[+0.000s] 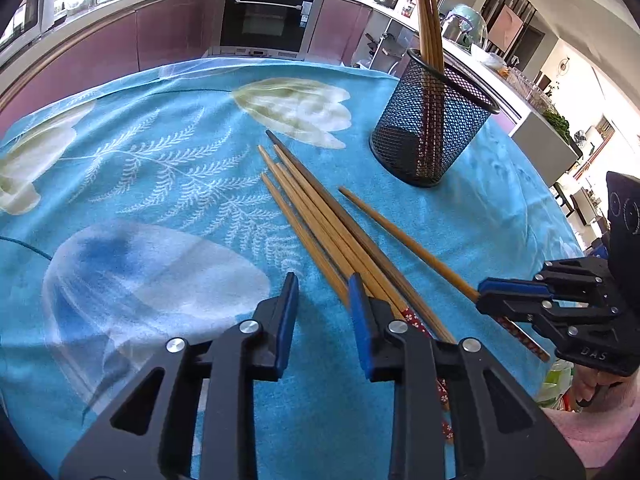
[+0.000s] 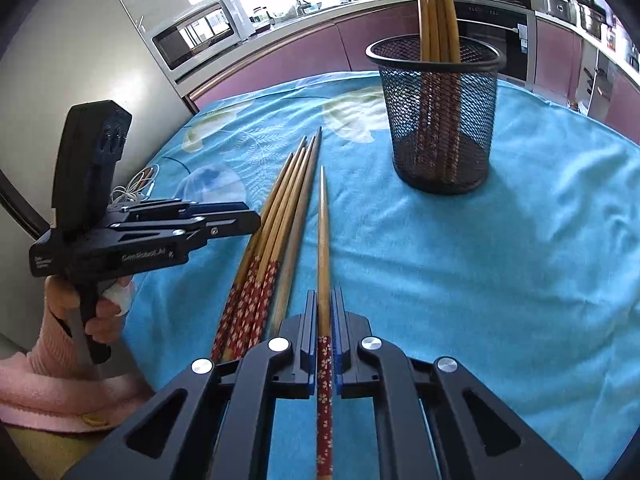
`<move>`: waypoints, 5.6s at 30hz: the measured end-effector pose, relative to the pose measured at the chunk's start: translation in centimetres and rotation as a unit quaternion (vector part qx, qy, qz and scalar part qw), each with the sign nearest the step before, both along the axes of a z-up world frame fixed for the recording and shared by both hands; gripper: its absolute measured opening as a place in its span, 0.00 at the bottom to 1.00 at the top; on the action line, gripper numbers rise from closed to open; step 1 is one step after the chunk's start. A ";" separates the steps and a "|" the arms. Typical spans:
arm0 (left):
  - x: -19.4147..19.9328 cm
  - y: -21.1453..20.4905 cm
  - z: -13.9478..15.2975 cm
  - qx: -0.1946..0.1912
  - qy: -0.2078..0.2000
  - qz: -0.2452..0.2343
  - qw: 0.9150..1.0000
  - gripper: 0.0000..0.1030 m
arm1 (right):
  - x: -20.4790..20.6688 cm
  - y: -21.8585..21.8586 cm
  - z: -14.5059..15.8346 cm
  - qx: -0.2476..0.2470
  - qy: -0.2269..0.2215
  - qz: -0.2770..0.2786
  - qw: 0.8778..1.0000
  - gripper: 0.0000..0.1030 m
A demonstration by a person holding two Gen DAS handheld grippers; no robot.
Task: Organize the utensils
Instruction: 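Regrip the chopstick near its red-patterned end with the right gripper, then lift the chopstick upright and carry it over the mesh cup with the right gripper, then lower the chopstick into the mesh cup and open the right gripper, then pull the right gripper back and move it over the remaining chopsticks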
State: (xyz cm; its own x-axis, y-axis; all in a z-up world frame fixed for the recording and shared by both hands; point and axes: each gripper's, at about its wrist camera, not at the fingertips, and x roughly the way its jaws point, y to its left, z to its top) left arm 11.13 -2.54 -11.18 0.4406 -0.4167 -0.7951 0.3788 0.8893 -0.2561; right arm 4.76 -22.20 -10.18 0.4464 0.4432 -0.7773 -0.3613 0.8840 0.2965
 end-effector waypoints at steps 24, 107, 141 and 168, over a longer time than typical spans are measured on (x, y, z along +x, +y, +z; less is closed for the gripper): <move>1.8 0.0 0.8 0.010 0.004 -0.004 1.000 0.19 | 5.3 2.7 -1.1 -0.067 -0.028 0.025 0.997 0.20; 3.9 -4.5 23.6 -0.128 -0.223 0.002 0.966 0.07 | 5.4 -8.0 18.8 0.063 -0.287 -0.046 0.955 0.06; 11.5 -10.1 11.9 -0.024 -0.122 -0.017 0.992 0.23 | 11.5 -7.2 10.3 0.018 -0.149 -0.061 0.987 0.26; 1.1 0.9 5.0 0.022 -0.090 0.073 0.993 0.48 | 3.8 0.7 3.8 -0.016 -0.097 0.050 0.994 0.49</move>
